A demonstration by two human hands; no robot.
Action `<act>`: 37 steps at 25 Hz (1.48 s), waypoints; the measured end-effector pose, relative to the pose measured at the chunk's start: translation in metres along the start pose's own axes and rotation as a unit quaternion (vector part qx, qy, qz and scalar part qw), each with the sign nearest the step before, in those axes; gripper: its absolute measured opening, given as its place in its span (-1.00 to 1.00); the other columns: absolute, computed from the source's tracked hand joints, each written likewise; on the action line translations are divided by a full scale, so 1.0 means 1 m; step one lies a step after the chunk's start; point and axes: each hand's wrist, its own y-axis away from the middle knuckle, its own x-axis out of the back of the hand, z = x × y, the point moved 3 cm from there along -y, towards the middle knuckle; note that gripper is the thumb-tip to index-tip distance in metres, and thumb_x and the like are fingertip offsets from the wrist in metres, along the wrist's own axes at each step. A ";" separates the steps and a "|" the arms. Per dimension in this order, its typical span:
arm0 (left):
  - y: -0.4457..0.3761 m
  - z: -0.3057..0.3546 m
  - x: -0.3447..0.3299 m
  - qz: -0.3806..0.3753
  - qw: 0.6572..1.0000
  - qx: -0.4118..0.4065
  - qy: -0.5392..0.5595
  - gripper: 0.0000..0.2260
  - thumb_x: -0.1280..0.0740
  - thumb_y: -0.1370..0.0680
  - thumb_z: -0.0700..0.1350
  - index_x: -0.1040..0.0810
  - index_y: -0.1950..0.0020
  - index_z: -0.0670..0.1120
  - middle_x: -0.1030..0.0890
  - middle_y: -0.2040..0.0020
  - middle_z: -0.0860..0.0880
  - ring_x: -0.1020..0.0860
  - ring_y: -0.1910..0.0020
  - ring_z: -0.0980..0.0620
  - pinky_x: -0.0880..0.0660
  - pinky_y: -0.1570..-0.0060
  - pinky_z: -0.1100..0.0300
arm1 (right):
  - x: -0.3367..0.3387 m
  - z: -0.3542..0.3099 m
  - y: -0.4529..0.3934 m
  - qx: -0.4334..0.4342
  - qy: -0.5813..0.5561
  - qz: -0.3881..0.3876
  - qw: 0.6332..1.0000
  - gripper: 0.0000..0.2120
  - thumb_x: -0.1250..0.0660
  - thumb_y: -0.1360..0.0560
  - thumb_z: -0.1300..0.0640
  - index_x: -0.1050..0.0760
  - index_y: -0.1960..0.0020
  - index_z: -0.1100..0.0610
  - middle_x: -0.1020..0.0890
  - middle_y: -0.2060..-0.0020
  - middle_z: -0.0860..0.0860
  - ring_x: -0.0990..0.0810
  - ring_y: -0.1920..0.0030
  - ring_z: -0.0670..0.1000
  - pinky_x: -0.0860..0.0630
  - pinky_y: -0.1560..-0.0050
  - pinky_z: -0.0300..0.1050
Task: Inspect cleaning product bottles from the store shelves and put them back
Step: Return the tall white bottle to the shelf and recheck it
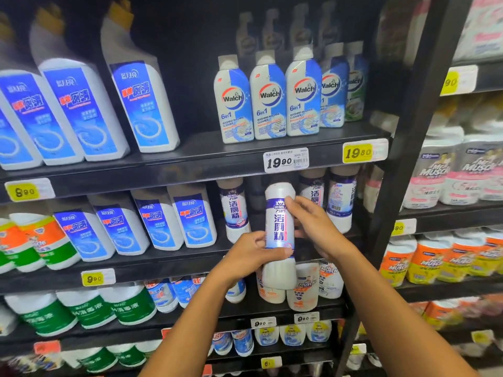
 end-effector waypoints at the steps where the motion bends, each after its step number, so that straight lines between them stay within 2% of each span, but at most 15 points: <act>1: 0.007 0.002 -0.001 -0.002 1.000 0.001 -0.001 -0.63 -0.55 -0.39 0.06 -0.63 -0.14 0.00 -0.73 0.05 0.02 -0.67 0.12 0.16 -0.52 0.24 0.32 | -0.004 0.000 0.003 -0.007 -0.022 -0.007 1.000 -0.67 -0.30 -0.60 -0.06 -0.53 -0.19 0.18 -0.74 0.05 0.03 -0.72 0.02 0.00 -0.63 0.15 -0.16; 5: 0.030 0.004 -0.010 0.015 0.999 -0.007 0.052 -0.66 -0.55 -0.42 -0.02 -0.62 -0.14 -0.08 -0.73 0.07 0.05 -0.65 0.18 0.24 -0.48 0.30 0.41 | -0.015 -0.001 0.012 0.001 -0.046 0.001 0.999 -0.68 -0.34 -0.56 -0.08 -0.58 -0.08 0.19 -0.73 0.07 0.09 -0.72 0.06 0.03 -0.66 0.11 -0.09; 10: 0.054 -0.015 -0.014 -0.003 0.987 -0.009 0.157 -0.53 -0.53 -0.38 0.06 -0.55 -0.26 0.04 -0.67 -0.17 0.01 -0.65 -0.11 0.09 -0.55 0.13 0.31 | -0.030 0.002 0.023 0.000 -0.059 0.037 0.998 -0.77 -0.31 -0.57 -0.08 -0.62 0.02 0.06 -0.74 0.14 0.04 -0.72 0.14 0.01 -0.66 0.13 -0.10; 15: 0.065 -0.022 -0.009 -0.020 0.984 -0.027 0.175 -0.58 -0.53 -0.41 -0.02 -0.57 -0.26 0.08 -0.67 -0.19 -0.03 -0.65 -0.14 0.01 -0.56 0.10 0.28 | -0.040 0.005 0.033 -0.006 -0.049 0.036 0.998 -0.75 -0.29 -0.58 -0.08 -0.62 -0.03 0.07 -0.74 0.12 0.04 -0.72 0.12 0.02 -0.66 0.14 -0.10; 18: 0.072 -0.017 -0.009 0.019 0.983 -0.055 0.176 -0.62 -0.53 -0.41 -0.13 -0.61 -0.20 0.07 -0.69 -0.14 -0.01 -0.67 -0.05 0.08 -0.55 0.11 0.34 | -0.044 0.007 0.036 -0.009 -0.078 0.027 0.997 -0.72 -0.26 -0.60 -0.06 -0.59 -0.12 0.10 -0.74 0.06 0.07 -0.72 0.08 0.03 -0.66 0.11 -0.07; 20: 0.077 -0.011 -0.012 0.078 0.987 -0.075 0.119 -0.63 -0.56 -0.36 -0.06 -0.61 -0.12 0.20 -0.70 -0.08 0.10 -0.67 0.04 0.17 -0.53 0.13 0.36 | -0.044 0.010 0.039 -0.014 -0.101 0.041 0.994 -0.70 -0.24 -0.60 -0.09 -0.59 -0.12 0.08 -0.74 0.05 0.05 -0.72 0.05 0.03 -0.66 0.11 -0.05; 22: 0.083 -0.004 -0.018 0.172 0.982 -0.076 -0.030 -0.60 -0.53 -0.26 0.19 -0.54 -0.05 0.31 -0.66 0.03 0.27 -0.61 0.10 0.27 -0.49 0.17 0.35 | -0.043 0.014 0.043 -0.018 -0.123 0.059 0.991 -0.67 -0.26 -0.54 -0.18 -0.59 -0.09 0.02 -0.74 0.05 0.03 -0.73 0.03 0.04 -0.67 0.10 -0.03; 24: 0.088 0.004 -0.026 0.244 0.948 -0.078 -0.189 -0.49 -0.40 -0.18 0.38 -0.44 -0.08 0.27 -0.60 0.06 0.29 -0.56 0.10 0.28 -0.48 0.19 0.33 | -0.042 0.017 0.046 -0.025 -0.156 0.072 0.985 -0.59 -0.29 -0.43 -0.25 -0.59 -0.08 0.03 -0.74 0.07 0.04 -0.73 0.07 0.04 -0.68 0.14 -0.03; 25: 0.088 0.006 -0.030 0.251 0.938 -0.085 -0.223 -0.44 -0.37 -0.18 0.42 -0.40 -0.10 0.26 -0.57 0.04 0.28 -0.55 0.08 0.26 -0.49 0.17 0.31 | -0.041 0.018 0.047 -0.035 -0.186 0.074 0.979 -0.55 -0.29 -0.42 -0.25 -0.59 -0.10 0.07 -0.74 0.07 0.08 -0.73 0.08 0.07 -0.67 0.16 -0.02; 27: 0.084 0.003 -0.032 0.183 0.965 -0.070 -0.174 -0.44 -0.41 -0.21 0.41 -0.40 -0.14 0.28 -0.56 -0.01 0.27 -0.56 0.03 0.25 -0.55 0.05 0.23 | -0.039 0.017 0.048 -0.046 -0.269 0.057 0.960 -0.47 -0.27 -0.45 -0.24 -0.64 -0.12 0.17 -0.71 0.00 0.15 -0.72 0.09 0.12 -0.66 0.16 0.01; 29: 0.082 -0.003 -0.033 0.016 1.000 -0.019 -0.019 -0.55 -0.48 -0.28 0.28 -0.48 -0.13 0.33 -0.64 -0.09 0.23 -0.61 -0.06 0.22 -0.58 -0.12 0.10 | -0.035 0.013 0.050 -0.026 -0.329 0.034 0.943 -0.45 -0.22 -0.47 -0.25 -0.69 -0.07 0.18 -0.70 -0.04 0.18 -0.70 0.11 0.11 -0.66 0.14 0.00; 30: 0.083 -0.005 -0.035 -0.059 0.997 0.002 0.048 -0.59 -0.50 -0.33 0.20 -0.53 -0.15 0.30 -0.66 -0.13 0.17 -0.63 -0.11 0.16 -0.57 -0.16 0.08 | -0.033 0.011 0.051 -0.012 -0.348 0.024 0.937 -0.44 -0.19 -0.48 -0.25 -0.70 -0.07 0.17 -0.70 -0.05 0.17 -0.70 0.11 0.10 -0.65 0.14 -0.02; 31: 0.084 -0.007 -0.038 -0.096 0.992 0.007 0.086 -0.60 -0.50 -0.35 0.14 -0.56 -0.17 0.25 -0.68 -0.14 0.11 -0.64 -0.14 0.10 -0.58 -0.15 0.09 | -0.031 0.009 0.052 -0.002 -0.360 0.015 0.933 -0.43 -0.16 -0.49 -0.26 -0.70 -0.09 0.16 -0.69 -0.08 0.17 -0.70 0.10 0.09 -0.66 0.13 -0.02; 33: 0.084 -0.010 -0.041 -0.060 0.995 -0.016 0.081 -0.60 -0.52 -0.34 0.10 -0.58 -0.16 0.21 -0.69 -0.13 0.08 -0.64 -0.13 0.08 -0.59 -0.10 0.11 | -0.030 0.004 0.054 0.002 -0.342 0.021 0.940 -0.43 -0.11 -0.52 -0.26 -0.70 -0.09 0.12 -0.69 -0.11 0.15 -0.71 0.04 0.10 -0.67 0.09 -0.02; 37: 0.086 -0.005 -0.045 0.136 0.987 -0.042 -0.073 -0.51 -0.49 -0.22 0.30 -0.48 -0.10 0.32 -0.65 0.02 0.25 -0.63 0.02 0.22 -0.62 0.02 0.10 | -0.024 0.000 0.056 0.004 -0.217 0.116 0.969 -0.58 -0.15 -0.56 -0.23 -0.59 -0.12 0.04 -0.74 0.05 0.06 -0.72 0.01 0.06 -0.66 -0.01 -0.02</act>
